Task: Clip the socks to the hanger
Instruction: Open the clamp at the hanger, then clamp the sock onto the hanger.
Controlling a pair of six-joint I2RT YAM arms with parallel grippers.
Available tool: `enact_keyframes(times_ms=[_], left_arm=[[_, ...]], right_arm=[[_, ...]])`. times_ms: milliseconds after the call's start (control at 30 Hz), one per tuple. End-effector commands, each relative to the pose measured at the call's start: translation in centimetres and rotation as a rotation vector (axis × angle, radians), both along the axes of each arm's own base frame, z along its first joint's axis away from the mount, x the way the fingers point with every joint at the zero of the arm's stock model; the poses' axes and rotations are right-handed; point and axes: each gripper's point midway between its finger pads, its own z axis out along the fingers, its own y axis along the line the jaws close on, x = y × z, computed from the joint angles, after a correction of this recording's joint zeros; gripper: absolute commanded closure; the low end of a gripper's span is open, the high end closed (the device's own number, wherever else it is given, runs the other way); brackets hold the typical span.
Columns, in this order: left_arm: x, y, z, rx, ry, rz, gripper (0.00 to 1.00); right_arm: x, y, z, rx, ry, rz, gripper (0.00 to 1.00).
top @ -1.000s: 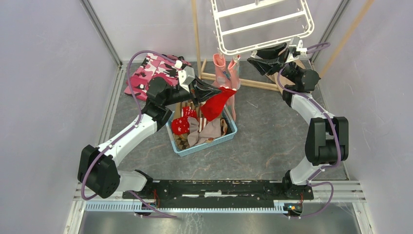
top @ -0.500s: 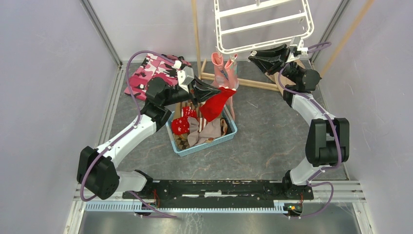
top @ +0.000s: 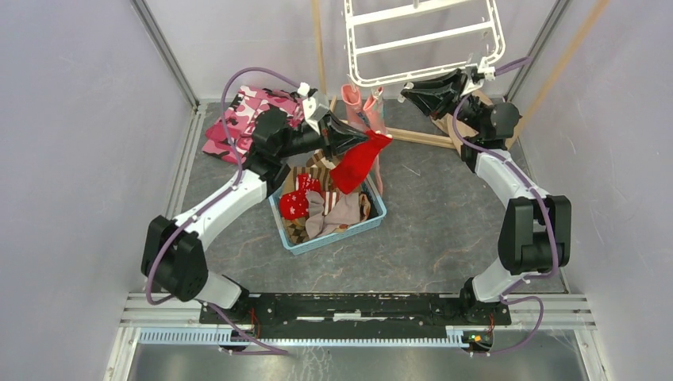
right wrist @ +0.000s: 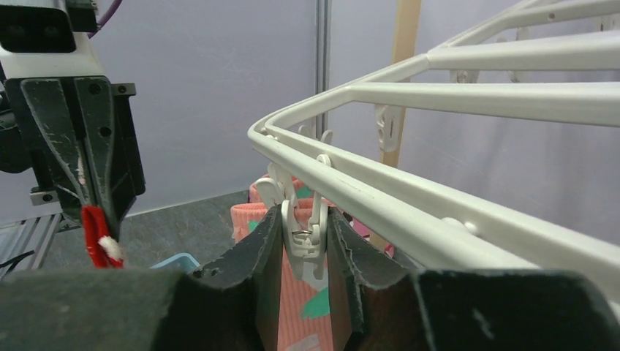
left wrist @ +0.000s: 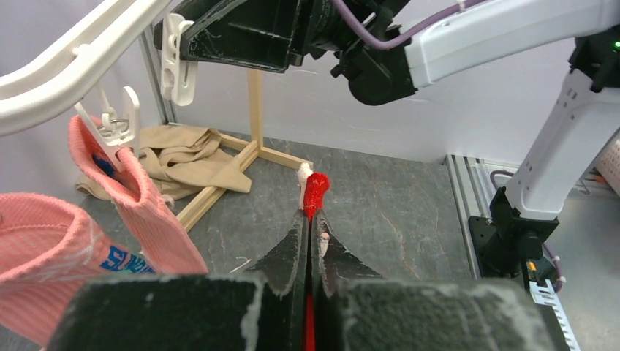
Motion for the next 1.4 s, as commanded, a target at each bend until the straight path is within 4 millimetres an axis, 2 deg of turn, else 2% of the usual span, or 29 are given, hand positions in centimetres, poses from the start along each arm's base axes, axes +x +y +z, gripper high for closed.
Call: enact_keyframes(times_ms=[0,133,233,400,633,900,1133,1367], left_arm=[[1.5,-0.7,1.7,-0.033,0.059,0.006,0.98],[3.1,-0.8,0.7,-0.026,0.103,0.061,0.98],[4.0,-0.8,0.2,-0.025,0.118,0.101,0.98],[5.1,-0.9,0.8,-0.046,0.124,0.142,0.98],[6.5,-1.2,1.2,-0.085,0.17,0.174,0.98],[7.0,-1.7,1.2,-0.104,0.161,0.176,0.98],[6.7,-3.3,0.8,-0.086,-0.012,0.206,0.98],[7.8,-4.6,1.3,-0.136,0.121,0.163,0.98]], right_arm=[[-1.0,0.7,2.0,-0.018,0.025,0.021,0.94],[0.1,0.8,1.2,-0.033,0.128,-0.032,1.0],[1.0,1.0,0.6,-0.038,0.224,-0.073,1.0],[1.5,1.5,-0.2,-0.045,0.332,-0.121,1.0],[2.3,0.8,-0.9,-0.025,0.508,-0.238,1.0],[1.6,0.8,-0.3,-0.007,0.524,-0.232,1.0],[1.0,1.3,0.0,-0.013,0.504,-0.185,1.0],[-0.1,2.0,0.6,-0.01,0.445,-0.117,1.0]])
